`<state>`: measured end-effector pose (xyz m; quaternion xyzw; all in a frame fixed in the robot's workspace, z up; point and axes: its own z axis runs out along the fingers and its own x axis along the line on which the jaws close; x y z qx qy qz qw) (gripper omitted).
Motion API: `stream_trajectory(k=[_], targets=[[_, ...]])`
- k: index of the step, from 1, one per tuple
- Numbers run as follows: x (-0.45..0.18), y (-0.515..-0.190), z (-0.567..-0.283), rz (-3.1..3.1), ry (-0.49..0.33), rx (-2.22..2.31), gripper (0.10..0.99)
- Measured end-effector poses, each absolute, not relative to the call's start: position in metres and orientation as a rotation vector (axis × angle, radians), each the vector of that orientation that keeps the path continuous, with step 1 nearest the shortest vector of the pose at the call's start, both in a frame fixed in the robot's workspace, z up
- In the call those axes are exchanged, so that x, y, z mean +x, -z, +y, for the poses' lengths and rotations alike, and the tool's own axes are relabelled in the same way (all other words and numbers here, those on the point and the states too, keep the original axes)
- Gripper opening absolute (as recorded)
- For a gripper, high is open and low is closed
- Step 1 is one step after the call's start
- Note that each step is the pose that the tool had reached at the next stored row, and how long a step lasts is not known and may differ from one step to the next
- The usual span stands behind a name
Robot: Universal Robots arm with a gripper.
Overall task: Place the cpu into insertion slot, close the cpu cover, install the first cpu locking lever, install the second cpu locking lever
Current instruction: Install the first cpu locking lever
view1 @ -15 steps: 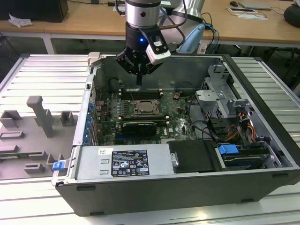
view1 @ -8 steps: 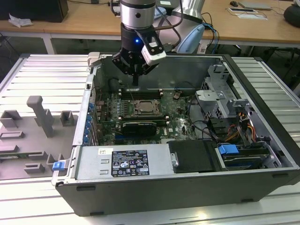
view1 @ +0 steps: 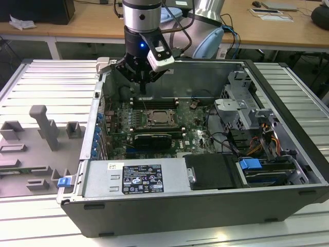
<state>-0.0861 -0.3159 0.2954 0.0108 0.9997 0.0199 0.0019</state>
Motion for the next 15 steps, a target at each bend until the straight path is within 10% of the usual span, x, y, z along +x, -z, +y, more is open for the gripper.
stream_trajectory(k=[15], targets=[[-0.102,-0.27,-0.315,3.133,-0.076,-0.041,0.106]])
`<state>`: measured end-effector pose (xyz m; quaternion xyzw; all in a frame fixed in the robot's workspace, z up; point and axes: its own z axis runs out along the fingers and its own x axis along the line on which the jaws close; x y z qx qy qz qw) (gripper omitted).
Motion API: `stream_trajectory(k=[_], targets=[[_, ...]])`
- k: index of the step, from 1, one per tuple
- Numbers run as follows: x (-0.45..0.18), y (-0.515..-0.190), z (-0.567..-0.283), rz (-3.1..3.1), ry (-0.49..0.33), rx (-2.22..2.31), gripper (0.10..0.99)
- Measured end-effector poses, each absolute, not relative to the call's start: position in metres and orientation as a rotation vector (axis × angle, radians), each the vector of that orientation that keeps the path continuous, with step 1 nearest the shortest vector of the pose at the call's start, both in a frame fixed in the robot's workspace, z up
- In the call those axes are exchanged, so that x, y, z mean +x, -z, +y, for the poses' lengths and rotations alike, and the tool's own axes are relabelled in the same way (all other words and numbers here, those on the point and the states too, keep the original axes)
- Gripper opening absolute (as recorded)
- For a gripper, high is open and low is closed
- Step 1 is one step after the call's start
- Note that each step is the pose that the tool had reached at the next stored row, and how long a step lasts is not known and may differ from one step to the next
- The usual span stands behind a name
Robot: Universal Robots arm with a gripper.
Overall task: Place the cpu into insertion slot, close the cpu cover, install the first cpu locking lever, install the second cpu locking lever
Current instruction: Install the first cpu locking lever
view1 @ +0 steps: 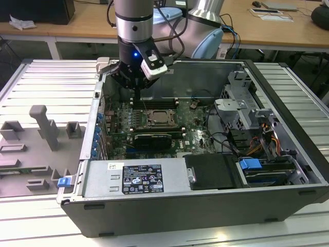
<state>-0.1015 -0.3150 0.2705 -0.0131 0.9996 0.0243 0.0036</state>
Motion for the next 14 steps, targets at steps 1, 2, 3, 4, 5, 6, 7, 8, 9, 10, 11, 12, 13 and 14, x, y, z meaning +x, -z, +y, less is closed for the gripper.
stream_trajectory(k=[1,2,3,4,5,6,7,8,9,10,11,12,13,14], targets=[[-0.1019,-0.2679,-0.3145,3.133,-0.076,-0.05,0.106],[-0.1021,-0.267,-0.3145,3.133,-0.076,-0.054,0.106],[-0.1023,-0.2668,-0.3145,3.133,-0.076,-0.055,0.106],[-0.1024,-0.2666,-0.3145,3.133,-0.076,-0.055,0.106],[-0.1025,-0.2663,-0.3145,3.133,-0.076,-0.056,0.106],[-0.1025,-0.2661,-0.3145,3.133,-0.076,-0.057,0.106],[-0.1025,-0.2659,-0.3145,3.133,-0.076,-0.057,0.106],[-0.1027,-0.2656,-0.3145,3.133,-0.076,-0.058,0.106],[-0.1027,-0.2653,-0.3144,3.133,-0.076,-0.059,0.106],[-0.103,-0.2647,-0.3143,3.133,-0.077,-0.059,0.106],[-0.1032,-0.2643,-0.3141,3.133,-0.076,-0.06,0.106],[-0.1033,-0.2637,-0.3137,3.132,-0.076,-0.062,0.106],[-0.1035,-0.2633,-0.3131,3.132,-0.076,-0.065,0.106],[-0.1036,-0.2629,-0.3123,3.132,-0.076,-0.068,0.106]])
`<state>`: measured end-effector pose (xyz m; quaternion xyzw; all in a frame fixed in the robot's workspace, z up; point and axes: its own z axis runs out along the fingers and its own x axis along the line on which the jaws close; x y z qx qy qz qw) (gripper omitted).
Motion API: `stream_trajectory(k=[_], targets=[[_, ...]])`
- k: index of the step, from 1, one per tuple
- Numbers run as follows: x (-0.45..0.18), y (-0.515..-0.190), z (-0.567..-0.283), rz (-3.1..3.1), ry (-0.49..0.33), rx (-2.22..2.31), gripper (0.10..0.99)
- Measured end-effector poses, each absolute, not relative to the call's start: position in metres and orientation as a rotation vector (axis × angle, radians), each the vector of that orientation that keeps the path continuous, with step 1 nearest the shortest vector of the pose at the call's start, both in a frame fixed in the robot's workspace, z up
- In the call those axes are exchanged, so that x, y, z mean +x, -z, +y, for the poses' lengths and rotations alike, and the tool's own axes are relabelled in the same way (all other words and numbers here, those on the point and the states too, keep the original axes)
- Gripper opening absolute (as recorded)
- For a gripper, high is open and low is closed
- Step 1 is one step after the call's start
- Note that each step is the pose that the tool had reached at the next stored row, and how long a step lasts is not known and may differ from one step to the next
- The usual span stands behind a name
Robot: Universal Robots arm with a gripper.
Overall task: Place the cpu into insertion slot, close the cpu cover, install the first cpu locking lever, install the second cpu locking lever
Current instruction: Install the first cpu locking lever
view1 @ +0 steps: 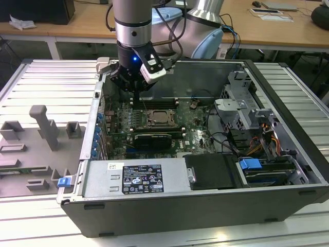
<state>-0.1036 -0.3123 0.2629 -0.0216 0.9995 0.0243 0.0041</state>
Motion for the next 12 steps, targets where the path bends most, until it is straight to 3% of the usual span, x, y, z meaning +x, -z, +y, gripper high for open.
stream_trajectory(k=[12], targets=[[-0.103,-0.259,-0.292,3.132,-0.076,-0.079,0.106]])
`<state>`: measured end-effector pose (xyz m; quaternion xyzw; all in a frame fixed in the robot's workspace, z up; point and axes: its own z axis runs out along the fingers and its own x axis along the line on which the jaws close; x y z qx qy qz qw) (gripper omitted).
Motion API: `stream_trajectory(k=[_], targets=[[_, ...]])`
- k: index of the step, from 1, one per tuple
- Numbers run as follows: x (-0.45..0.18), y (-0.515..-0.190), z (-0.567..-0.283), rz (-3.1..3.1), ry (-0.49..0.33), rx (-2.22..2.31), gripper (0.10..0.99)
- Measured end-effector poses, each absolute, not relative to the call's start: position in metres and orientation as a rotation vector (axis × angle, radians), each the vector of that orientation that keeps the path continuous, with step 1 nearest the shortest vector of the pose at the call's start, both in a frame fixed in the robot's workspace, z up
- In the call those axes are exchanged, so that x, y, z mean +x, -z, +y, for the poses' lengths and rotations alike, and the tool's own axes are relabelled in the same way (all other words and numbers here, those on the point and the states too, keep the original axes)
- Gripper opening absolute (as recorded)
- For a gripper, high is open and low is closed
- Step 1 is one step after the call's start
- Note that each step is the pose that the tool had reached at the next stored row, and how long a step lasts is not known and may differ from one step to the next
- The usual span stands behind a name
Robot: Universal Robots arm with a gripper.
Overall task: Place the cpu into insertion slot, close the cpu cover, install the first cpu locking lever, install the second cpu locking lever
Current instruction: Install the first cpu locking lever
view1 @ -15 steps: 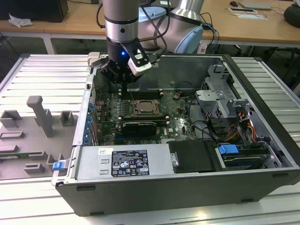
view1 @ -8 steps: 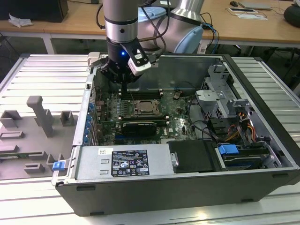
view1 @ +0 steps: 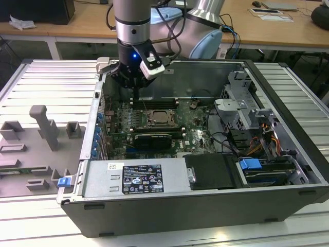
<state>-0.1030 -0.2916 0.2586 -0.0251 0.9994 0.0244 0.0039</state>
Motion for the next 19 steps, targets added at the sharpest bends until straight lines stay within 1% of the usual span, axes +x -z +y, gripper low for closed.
stream_trajectory(k=[11,19], targets=[[-0.068,-0.256,-0.289,3.132,-0.077,-0.078,0.106],[-0.066,-0.253,-0.289,3.132,-0.076,-0.078,0.106]])
